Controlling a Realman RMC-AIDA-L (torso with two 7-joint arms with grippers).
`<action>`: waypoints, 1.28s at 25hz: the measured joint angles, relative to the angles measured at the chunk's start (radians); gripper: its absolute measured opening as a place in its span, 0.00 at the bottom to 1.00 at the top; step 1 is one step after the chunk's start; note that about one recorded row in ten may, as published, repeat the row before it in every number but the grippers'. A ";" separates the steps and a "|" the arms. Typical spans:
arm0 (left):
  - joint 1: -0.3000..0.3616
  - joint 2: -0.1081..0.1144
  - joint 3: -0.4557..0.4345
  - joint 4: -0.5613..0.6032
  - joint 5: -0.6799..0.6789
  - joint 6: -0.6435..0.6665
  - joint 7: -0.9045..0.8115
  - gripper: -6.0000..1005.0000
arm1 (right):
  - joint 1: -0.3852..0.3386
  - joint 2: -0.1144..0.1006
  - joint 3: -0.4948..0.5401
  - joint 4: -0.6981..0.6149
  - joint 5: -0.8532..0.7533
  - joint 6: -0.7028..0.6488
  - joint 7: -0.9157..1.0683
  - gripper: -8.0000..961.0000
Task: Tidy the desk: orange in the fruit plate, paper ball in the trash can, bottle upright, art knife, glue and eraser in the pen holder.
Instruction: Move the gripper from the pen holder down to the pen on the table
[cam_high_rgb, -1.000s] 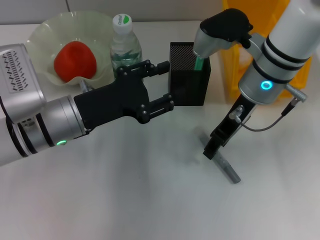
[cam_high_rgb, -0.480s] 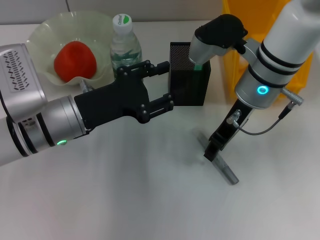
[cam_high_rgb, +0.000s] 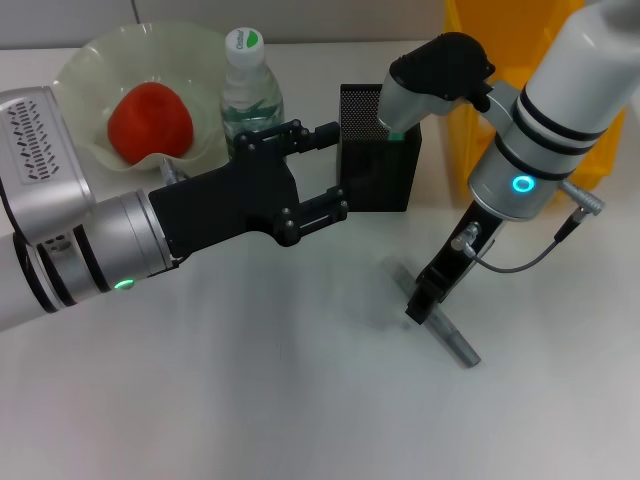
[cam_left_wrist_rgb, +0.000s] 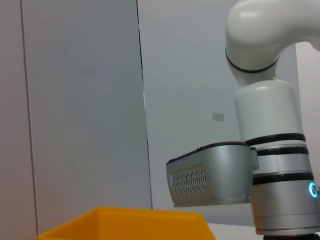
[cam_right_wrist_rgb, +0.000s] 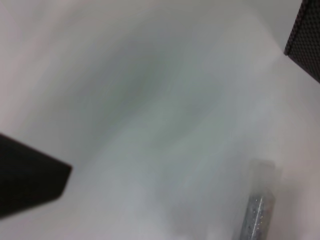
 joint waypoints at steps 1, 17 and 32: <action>0.000 0.000 0.000 0.000 0.000 0.000 0.000 0.60 | 0.001 0.000 -0.001 0.003 0.000 0.001 -0.001 0.44; -0.003 0.000 0.000 -0.001 -0.001 -0.003 0.000 0.60 | 0.004 0.000 -0.039 0.007 0.000 0.009 -0.001 0.33; -0.003 0.000 0.000 -0.008 -0.005 -0.003 0.000 0.60 | 0.004 0.000 -0.039 0.000 -0.001 0.010 -0.003 0.23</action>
